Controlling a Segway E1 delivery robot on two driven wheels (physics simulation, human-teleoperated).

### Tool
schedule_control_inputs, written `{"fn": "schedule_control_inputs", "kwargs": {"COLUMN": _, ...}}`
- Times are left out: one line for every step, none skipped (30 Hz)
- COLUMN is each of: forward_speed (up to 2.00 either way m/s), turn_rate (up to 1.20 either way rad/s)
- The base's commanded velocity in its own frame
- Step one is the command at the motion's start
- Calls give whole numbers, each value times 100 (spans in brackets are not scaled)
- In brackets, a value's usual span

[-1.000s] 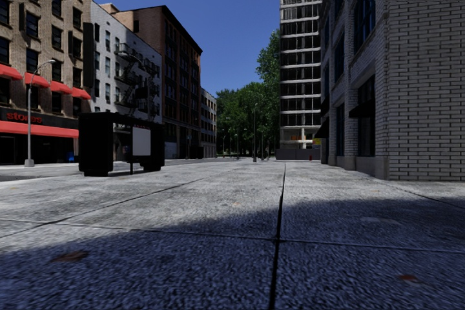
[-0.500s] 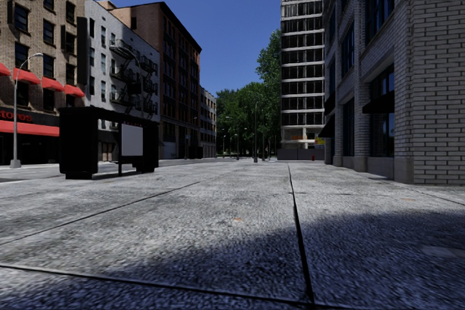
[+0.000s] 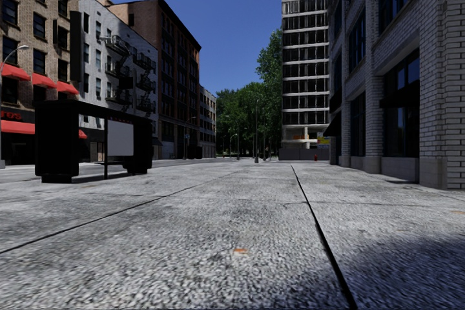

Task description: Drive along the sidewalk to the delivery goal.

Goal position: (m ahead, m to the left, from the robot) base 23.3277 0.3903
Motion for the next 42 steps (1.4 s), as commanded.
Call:
{"fn": "schedule_control_inputs", "kwargs": {"forward_speed": 200, "turn_rate": 0}}
{"fn": "schedule_control_inputs", "kwargs": {"forward_speed": 200, "turn_rate": 0}}
{"fn": "schedule_control_inputs", "kwargs": {"forward_speed": 200, "turn_rate": 0}}
{"fn": "schedule_control_inputs", "kwargs": {"forward_speed": 200, "turn_rate": 0}}
{"fn": "schedule_control_inputs", "kwargs": {"forward_speed": 200, "turn_rate": 0}}
{"fn": "schedule_control_inputs", "kwargs": {"forward_speed": 200, "turn_rate": 0}}
{"fn": "schedule_control_inputs", "kwargs": {"forward_speed": 200, "turn_rate": 0}}
{"fn": "schedule_control_inputs", "kwargs": {"forward_speed": 200, "turn_rate": 0}}
{"fn": "schedule_control_inputs", "kwargs": {"forward_speed": 200, "turn_rate": 0}}
{"fn": "schedule_control_inputs", "kwargs": {"forward_speed": 200, "turn_rate": 0}}
{"fn": "schedule_control_inputs", "kwargs": {"forward_speed": 200, "turn_rate": 0}}
{"fn": "schedule_control_inputs", "kwargs": {"forward_speed": 200, "turn_rate": 0}}
{"fn": "schedule_control_inputs", "kwargs": {"forward_speed": 200, "turn_rate": 0}}
{"fn": "schedule_control_inputs", "kwargs": {"forward_speed": 200, "turn_rate": 0}}
{"fn": "schedule_control_inputs", "kwargs": {"forward_speed": 200, "turn_rate": 0}}
{"fn": "schedule_control_inputs", "kwargs": {"forward_speed": 200, "turn_rate": 0}}
{"fn": "schedule_control_inputs", "kwargs": {"forward_speed": 200, "turn_rate": 0}}
{"fn": "schedule_control_inputs", "kwargs": {"forward_speed": 200, "turn_rate": 0}}
{"fn": "schedule_control_inputs", "kwargs": {"forward_speed": 200, "turn_rate": 0}}
{"fn": "schedule_control_inputs", "kwargs": {"forward_speed": 200, "turn_rate": 0}}
{"fn": "schedule_control_inputs", "kwargs": {"forward_speed": 200, "turn_rate": 0}}
{"fn": "schedule_control_inputs", "kwargs": {"forward_speed": 200, "turn_rate": 0}}
{"fn": "schedule_control_inputs", "kwargs": {"forward_speed": 200, "turn_rate": 0}}
{"fn": "schedule_control_inputs", "kwargs": {"forward_speed": 200, "turn_rate": 0}}
{"fn": "schedule_control_inputs", "kwargs": {"forward_speed": 200, "turn_rate": 0}}
{"fn": "schedule_control_inputs", "kwargs": {"forward_speed": 200, "turn_rate": 0}}
{"fn": "schedule_control_inputs", "kwargs": {"forward_speed": 200, "turn_rate": 0}}
{"fn": "schedule_control_inputs", "kwargs": {"forward_speed": 200, "turn_rate": 0}}
{"fn": "schedule_control_inputs", "kwargs": {"forward_speed": 200, "turn_rate": 0}}
{"fn": "schedule_control_inputs", "kwargs": {"forward_speed": 200, "turn_rate": 0}}
{"fn": "schedule_control_inputs", "kwargs": {"forward_speed": 200, "turn_rate": 0}}
{"fn": "schedule_control_inputs", "kwargs": {"forward_speed": 200, "turn_rate": 0}}
{"fn": "schedule_control_inputs", "kwargs": {"forward_speed": 200, "turn_rate": 0}}
{"fn": "schedule_control_inputs", "kwargs": {"forward_speed": 200, "turn_rate": 0}}
{"fn": "schedule_control_inputs", "kwargs": {"forward_speed": 200, "turn_rate": 0}}
{"fn": "schedule_control_inputs", "kwargs": {"forward_speed": 200, "turn_rate": 0}}
{"fn": "schedule_control_inputs", "kwargs": {"forward_speed": 200, "turn_rate": 0}}
{"fn": "schedule_control_inputs", "kwargs": {"forward_speed": 200, "turn_rate": 0}}
{"fn": "schedule_control_inputs", "kwargs": {"forward_speed": 200, "turn_rate": 0}}
{"fn": "schedule_control_inputs", "kwargs": {"forward_speed": 200, "turn_rate": 0}}
{"fn": "schedule_control_inputs", "kwargs": {"forward_speed": 200, "turn_rate": 0}}
{"fn": "schedule_control_inputs", "kwargs": {"forward_speed": 200, "turn_rate": 0}}
